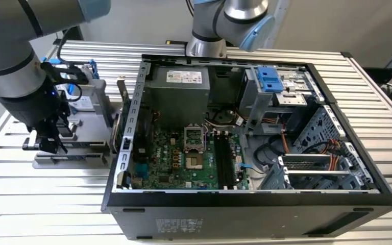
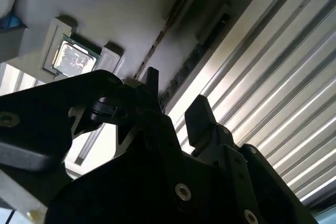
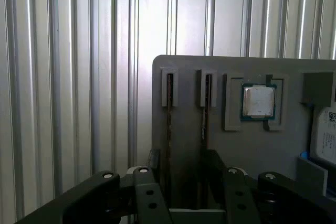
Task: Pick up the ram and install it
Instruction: 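Pick up the ram and move it above insertion slot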
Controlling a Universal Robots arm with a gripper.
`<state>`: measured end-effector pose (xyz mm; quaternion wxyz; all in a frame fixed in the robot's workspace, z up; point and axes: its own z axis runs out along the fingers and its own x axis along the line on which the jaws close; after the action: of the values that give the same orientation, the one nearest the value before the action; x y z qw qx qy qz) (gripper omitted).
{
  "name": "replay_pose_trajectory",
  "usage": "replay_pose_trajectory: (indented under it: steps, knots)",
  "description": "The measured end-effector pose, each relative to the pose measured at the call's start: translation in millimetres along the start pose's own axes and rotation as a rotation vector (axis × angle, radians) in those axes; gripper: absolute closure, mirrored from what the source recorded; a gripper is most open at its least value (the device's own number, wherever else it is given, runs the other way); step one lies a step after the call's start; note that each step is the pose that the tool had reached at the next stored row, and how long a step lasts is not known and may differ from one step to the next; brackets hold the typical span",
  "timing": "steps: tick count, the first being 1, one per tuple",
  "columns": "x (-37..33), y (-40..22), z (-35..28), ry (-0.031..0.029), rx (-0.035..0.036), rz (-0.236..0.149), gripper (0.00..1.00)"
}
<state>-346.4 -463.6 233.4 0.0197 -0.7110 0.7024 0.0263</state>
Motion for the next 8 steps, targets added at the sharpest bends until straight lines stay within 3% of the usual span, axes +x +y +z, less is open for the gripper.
replay_pose_trajectory:
  steps: [8]
  knots:
    - [3.4, -1.6, 14.4, 0.0001, 0.001, 0.002, 0.0]
